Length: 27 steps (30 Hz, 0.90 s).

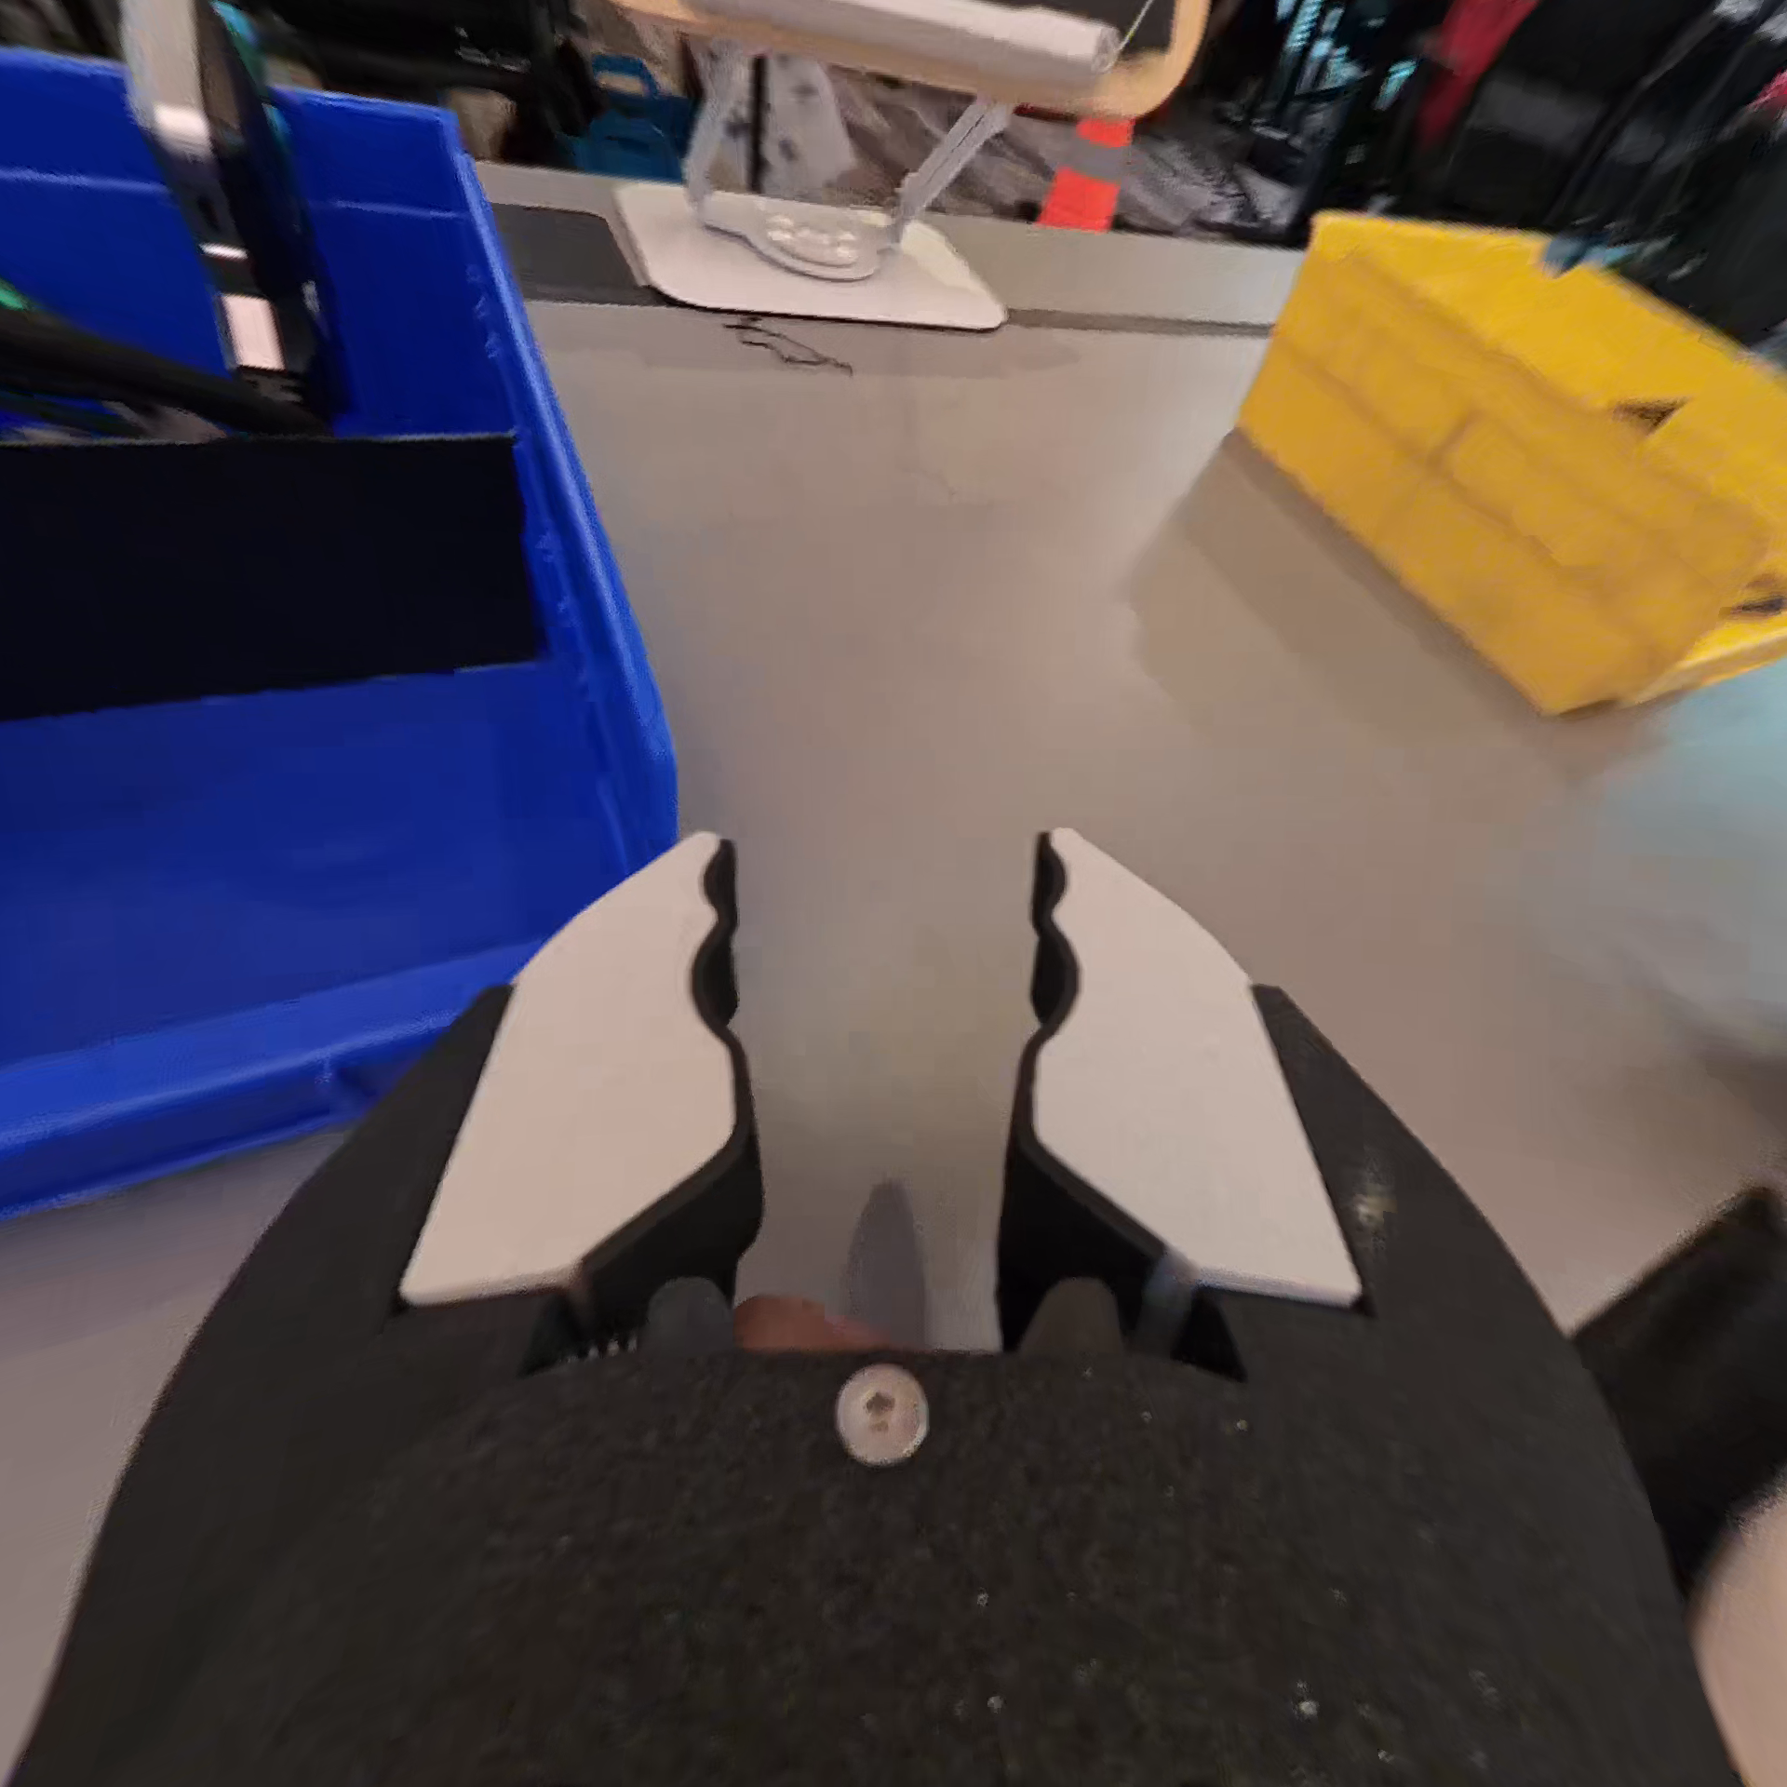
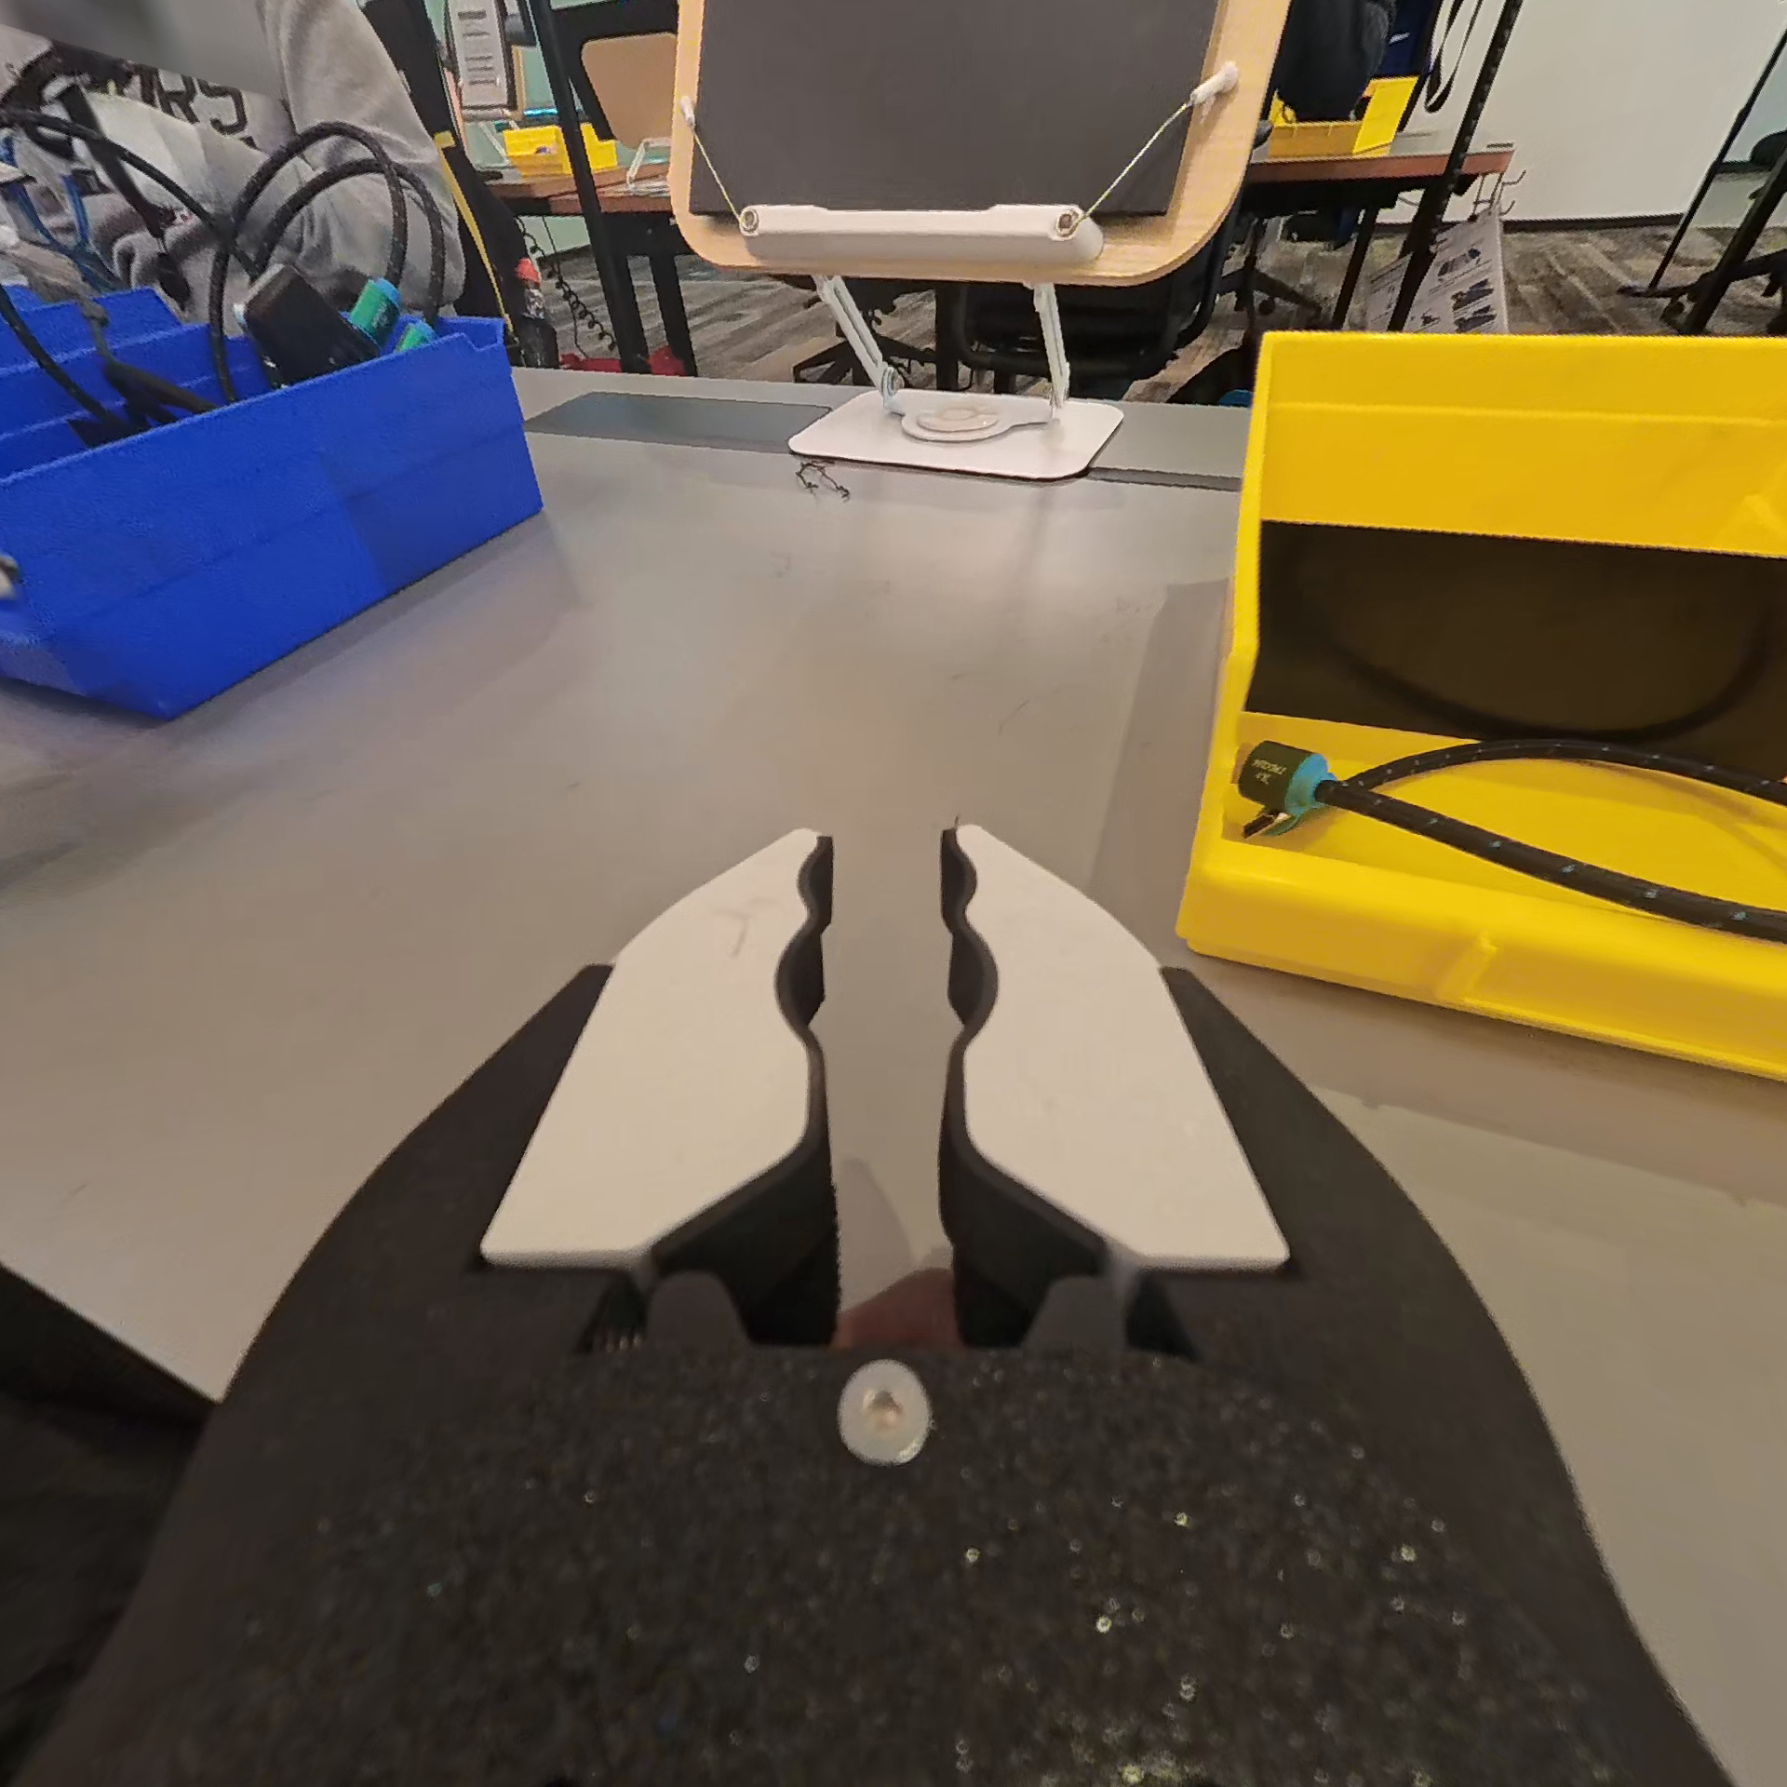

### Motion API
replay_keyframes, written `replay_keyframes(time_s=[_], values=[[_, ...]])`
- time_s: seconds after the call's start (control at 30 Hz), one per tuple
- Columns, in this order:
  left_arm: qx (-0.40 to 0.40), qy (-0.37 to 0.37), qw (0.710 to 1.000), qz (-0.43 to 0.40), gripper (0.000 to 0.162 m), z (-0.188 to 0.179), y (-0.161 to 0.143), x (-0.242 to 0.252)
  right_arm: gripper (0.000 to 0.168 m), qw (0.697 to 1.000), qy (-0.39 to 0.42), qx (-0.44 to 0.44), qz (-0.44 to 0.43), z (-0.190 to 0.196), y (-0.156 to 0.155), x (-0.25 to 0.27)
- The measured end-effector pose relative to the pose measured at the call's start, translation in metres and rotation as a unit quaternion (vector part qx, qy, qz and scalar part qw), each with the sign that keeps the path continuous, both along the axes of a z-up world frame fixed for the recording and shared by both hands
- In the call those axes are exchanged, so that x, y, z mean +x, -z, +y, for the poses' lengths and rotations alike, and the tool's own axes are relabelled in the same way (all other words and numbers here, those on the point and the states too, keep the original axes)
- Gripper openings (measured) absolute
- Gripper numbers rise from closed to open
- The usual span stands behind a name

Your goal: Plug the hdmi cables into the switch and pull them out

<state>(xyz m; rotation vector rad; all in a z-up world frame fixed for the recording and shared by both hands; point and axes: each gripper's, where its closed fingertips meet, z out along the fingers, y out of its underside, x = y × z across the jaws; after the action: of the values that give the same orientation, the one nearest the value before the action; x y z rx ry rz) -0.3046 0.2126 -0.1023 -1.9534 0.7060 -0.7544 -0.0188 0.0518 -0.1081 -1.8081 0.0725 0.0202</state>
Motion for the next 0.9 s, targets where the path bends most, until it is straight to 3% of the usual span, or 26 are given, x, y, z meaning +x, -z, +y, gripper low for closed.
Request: replay_keyframes(time_s=[0.07, 0.13, 0.27, 0.33, 0.47, 0.57, 0.6, 0.63, 0.7, 0.8, 0.9], values=[[-0.033, 0.016, 0.999, 0.006, 0.045, 0.017, -0.023, 0.003, 0.021, 1.000, -0.002, -0.010, -0.009, 0.002, 0.005, -0.001], [-0.017, -0.009, 0.997, 0.071, 0.057, 0.055, -0.043, -0.005, 0.021, 1.000, -0.002, -0.013, -0.018, 0.003, 0.005, -0.001], [0.006, -0.049, 0.992, 0.117, 0.056, 0.135, -0.081, -0.010, 0.021, 1.000, -0.010, -0.006, -0.020, 0.000, 0.001, -0.005], [0.009, -0.079, 0.983, 0.164, 0.055, 0.175, -0.076, -0.014, 0.021, 1.000, -0.007, -0.005, -0.029, -0.004, 0.000, -0.003], [-0.027, -0.094, 0.961, 0.259, 0.059, 0.226, -0.031, -0.015, 0.021, 0.999, -0.001, -0.005, -0.032, -0.007, 0.000, 0.001], [-0.057, -0.073, 0.952, 0.292, 0.063, 0.242, -0.003, -0.008, 0.021, 1.000, 0.002, -0.010, -0.027, -0.011, 0.002, 0.004], [-0.068, -0.048, 0.956, 0.281, 0.055, 0.241, 0.000, 0.000, 0.021, 1.000, 0.004, -0.011, -0.028, -0.011, 0.002, 0.005], [-0.076, -0.036, 0.959, 0.270, 0.033, 0.242, 0.000, 0.005, 0.021, 0.999, 0.006, -0.012, -0.029, -0.012, 0.002, 0.006], [-0.078, -0.046, 0.958, 0.271, 0.025, 0.246, -0.007, 0.005, 0.021, 0.999, 0.008, -0.014, -0.030, -0.013, 0.003, 0.007], [-0.059, -0.051, 0.971, 0.225, 0.023, 0.246, -0.044, 0.004, 0.021, 0.999, 0.012, -0.016, -0.031, -0.015, 0.004, 0.009], [-0.039, -0.049, 0.990, 0.126, 0.022, 0.245, -0.103, -0.002, 0.021, 0.999, 0.012, -0.016, -0.029, -0.017, 0.004, 0.009]])
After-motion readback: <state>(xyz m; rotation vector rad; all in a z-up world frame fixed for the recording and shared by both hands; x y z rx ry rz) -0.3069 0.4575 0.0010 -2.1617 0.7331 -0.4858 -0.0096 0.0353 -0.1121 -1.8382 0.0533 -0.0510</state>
